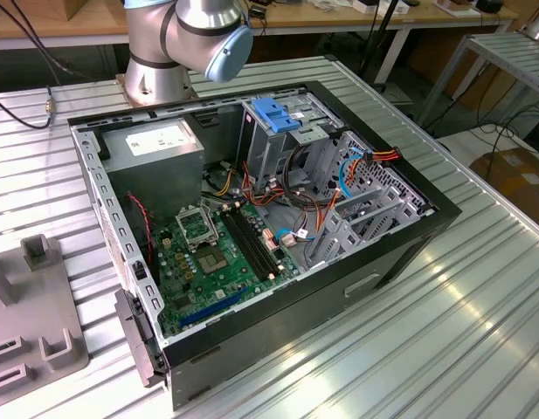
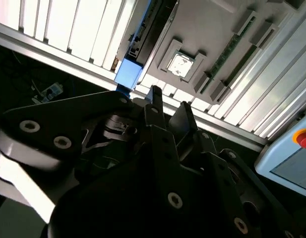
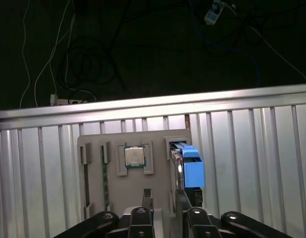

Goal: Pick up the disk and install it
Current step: 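Pick up the disk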

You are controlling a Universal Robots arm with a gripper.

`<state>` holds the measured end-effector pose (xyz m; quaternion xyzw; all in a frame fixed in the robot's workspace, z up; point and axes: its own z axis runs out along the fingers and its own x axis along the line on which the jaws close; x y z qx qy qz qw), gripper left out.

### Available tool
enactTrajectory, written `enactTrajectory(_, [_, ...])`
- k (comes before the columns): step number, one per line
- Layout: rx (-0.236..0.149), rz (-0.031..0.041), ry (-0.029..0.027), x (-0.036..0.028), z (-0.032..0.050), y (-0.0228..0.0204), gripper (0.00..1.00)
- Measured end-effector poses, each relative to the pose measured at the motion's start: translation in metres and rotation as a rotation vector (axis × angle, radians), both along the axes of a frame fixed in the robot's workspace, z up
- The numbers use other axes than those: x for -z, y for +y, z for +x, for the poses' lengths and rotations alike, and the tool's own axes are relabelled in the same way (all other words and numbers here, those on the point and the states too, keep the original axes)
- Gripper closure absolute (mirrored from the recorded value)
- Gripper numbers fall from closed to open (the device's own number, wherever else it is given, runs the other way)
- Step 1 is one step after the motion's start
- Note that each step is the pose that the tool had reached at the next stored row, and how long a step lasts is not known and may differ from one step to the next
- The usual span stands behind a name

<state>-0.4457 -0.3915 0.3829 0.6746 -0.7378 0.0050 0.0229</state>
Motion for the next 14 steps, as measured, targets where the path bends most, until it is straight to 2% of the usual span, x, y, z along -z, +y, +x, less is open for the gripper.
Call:
enactTrajectory(2, [-0.001, -0.0018, -0.0053, 0.0014, -0.0006, 0.0035, 0.68])
enactTrajectory(3, [-0.001, -0.0038, -0.0062, 0.0020, -0.0009, 0.0065, 0.62])
enactTrajectory(5, [-0.005, -0.0073, -0.0075, 0.0038, -0.0014, 0.0132, 0.60])
enactTrajectory(6, [-0.008, -0.0078, -0.0082, 0.0047, -0.0017, 0.0149, 0.60])
enactTrajectory(7, [-0.010, -0.0082, -0.0099, 0.0062, -0.0029, 0.0161, 0.54])
enactTrajectory(10, [-0.015, -0.0084, -0.0140, 0.0099, -0.0066, 0.0164, 0.54])
enactTrajectory(12, [-0.017, -0.0090, -0.0199, 0.0119, -0.0088, 0.0168, 0.54])
enactTrajectory(13, [-0.018, -0.0097, -0.0243, 0.0124, -0.0095, 0.0169, 0.54])
enactTrajectory(14, [-0.019, -0.0112, -0.0310, 0.0128, -0.0103, 0.0170, 0.54])
